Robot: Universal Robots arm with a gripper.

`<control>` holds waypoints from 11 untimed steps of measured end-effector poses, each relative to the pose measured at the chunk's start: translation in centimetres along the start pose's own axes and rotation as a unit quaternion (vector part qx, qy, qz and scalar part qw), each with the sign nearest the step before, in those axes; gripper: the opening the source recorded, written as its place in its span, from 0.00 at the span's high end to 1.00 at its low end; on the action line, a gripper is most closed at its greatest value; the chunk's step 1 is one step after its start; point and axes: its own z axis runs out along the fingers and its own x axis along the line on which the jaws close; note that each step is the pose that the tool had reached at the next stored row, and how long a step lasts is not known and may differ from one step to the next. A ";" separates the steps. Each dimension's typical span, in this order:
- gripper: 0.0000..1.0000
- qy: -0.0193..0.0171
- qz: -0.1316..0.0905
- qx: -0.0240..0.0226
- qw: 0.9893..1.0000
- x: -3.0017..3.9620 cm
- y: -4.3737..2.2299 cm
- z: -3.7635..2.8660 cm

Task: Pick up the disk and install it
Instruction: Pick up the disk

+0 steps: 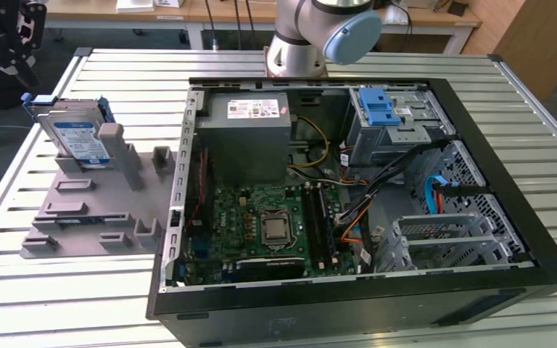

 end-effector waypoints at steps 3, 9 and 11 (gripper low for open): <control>0.89 0.000 -0.010 0.000 1.000 0.00 0.00 0.00; 0.89 0.001 -0.028 0.000 1.000 0.02 0.03 0.00; 0.89 0.001 -0.034 -0.001 0.999 0.03 0.04 0.00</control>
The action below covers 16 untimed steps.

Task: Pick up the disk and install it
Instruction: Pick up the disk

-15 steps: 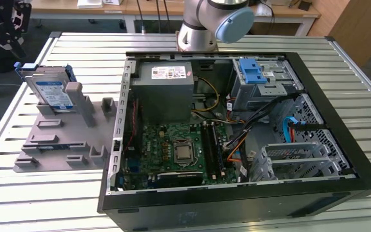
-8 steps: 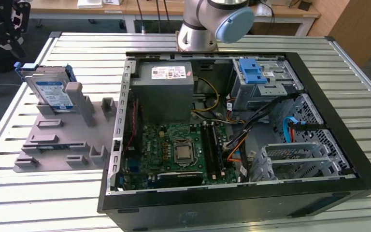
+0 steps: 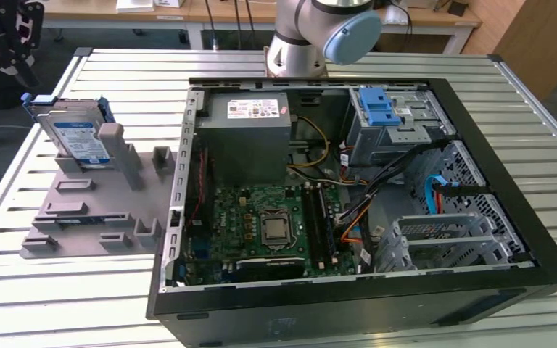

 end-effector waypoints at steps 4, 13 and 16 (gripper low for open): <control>0.89 0.001 -0.013 0.000 1.000 0.01 0.01 0.00; 0.89 0.002 -0.041 -0.001 0.999 0.02 0.03 0.00; 0.89 0.002 -0.051 -0.001 0.999 0.02 0.04 0.00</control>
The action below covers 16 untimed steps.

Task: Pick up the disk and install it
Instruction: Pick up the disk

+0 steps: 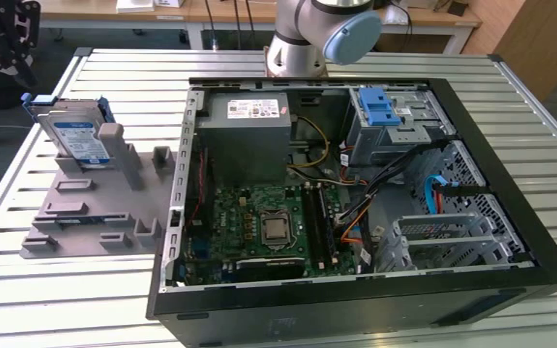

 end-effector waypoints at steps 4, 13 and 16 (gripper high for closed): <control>0.89 0.000 -0.012 0.000 1.000 0.01 0.01 0.01; 0.89 0.002 -0.059 -0.001 0.998 -0.02 0.03 0.03; 0.89 0.002 -0.067 -0.001 0.998 -0.19 0.10 0.06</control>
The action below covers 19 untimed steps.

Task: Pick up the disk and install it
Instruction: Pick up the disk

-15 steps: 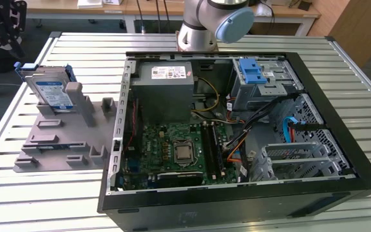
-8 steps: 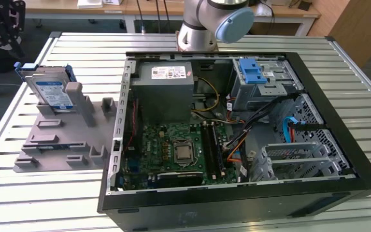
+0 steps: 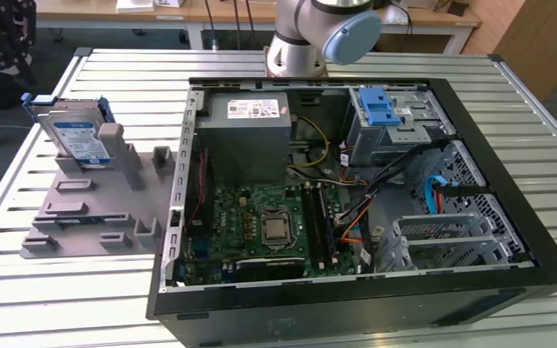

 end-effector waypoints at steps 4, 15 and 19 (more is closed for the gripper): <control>0.89 0.000 -0.005 0.002 1.000 -0.49 0.14 0.12; 0.65 -0.001 -0.019 0.004 1.000 -0.47 0.15 0.31; 0.53 -0.001 -0.051 0.006 0.999 -0.46 0.12 0.64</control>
